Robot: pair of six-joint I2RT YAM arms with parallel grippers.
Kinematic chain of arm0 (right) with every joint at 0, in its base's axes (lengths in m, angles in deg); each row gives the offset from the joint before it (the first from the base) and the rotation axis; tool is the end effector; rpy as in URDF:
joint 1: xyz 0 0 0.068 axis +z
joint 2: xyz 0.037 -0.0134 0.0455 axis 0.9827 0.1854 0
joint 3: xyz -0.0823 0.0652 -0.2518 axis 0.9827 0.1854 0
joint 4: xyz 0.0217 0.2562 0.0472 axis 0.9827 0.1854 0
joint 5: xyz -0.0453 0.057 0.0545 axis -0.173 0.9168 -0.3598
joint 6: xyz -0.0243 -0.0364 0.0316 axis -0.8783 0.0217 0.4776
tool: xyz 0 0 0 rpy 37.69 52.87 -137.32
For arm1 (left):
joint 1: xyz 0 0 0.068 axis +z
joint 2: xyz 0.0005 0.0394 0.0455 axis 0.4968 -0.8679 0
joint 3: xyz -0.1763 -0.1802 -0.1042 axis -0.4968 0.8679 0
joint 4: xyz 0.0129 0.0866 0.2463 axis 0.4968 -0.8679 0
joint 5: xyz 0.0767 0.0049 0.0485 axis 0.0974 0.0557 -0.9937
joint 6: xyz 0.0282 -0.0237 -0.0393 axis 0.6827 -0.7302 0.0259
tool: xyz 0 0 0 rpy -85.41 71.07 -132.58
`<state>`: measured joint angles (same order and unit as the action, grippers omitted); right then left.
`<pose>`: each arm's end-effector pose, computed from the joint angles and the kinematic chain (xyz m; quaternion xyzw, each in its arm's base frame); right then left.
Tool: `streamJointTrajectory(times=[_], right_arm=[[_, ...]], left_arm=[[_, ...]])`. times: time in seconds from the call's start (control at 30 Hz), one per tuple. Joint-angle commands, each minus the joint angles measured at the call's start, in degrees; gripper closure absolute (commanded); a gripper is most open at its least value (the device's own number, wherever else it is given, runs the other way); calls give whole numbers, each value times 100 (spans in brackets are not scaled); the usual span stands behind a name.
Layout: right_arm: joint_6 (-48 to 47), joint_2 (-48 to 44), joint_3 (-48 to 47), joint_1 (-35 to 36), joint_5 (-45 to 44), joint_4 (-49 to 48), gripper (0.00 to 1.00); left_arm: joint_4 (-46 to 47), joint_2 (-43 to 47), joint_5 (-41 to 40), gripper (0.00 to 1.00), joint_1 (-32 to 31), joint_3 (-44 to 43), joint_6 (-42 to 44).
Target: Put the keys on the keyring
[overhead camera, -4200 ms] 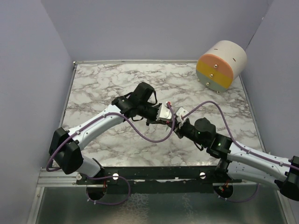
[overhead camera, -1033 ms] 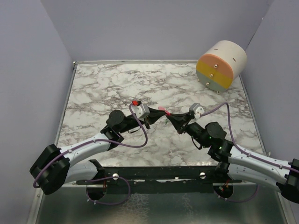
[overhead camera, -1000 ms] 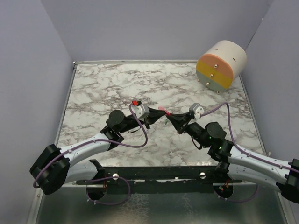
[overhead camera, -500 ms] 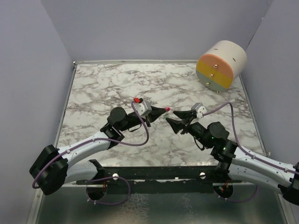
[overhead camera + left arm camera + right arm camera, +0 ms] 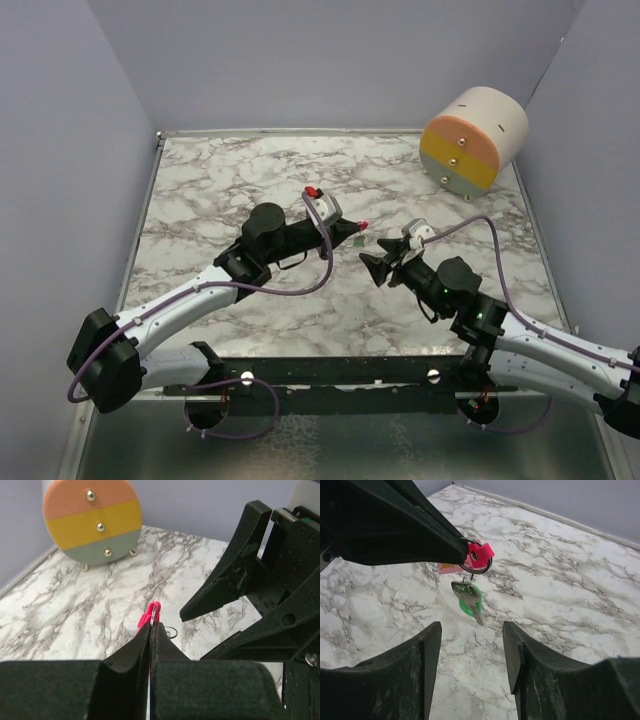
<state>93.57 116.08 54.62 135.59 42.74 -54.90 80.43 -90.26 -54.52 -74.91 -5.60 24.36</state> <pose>0.1132 0.1513 0.2800 -0.2321 0.6967 0.2468 0.6323 0.1839 -0.2036 0.3295 0.3847 0.5780 -0.3982 0.5994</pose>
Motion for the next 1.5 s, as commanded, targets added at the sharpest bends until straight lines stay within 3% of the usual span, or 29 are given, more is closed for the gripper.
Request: streamJointTrajectory(times=[0.0,0.6,1.0,1.47], right_arm=[[-92,84,-157,32,-126,-125,47],[82,902,-160,26,-816,-810,47],[-157,577,-85,25,-1628,-735,47],[-212,337,-112,28,-1754,-489,47]], left_arm=[[-667,-135,202,100,-15,-261,-56],[-969,-431,647,100,-39,-460,-318],[-1410,-472,751,100,-54,-534,-342],[-1738,-550,792,100,-125,-546,-388]])
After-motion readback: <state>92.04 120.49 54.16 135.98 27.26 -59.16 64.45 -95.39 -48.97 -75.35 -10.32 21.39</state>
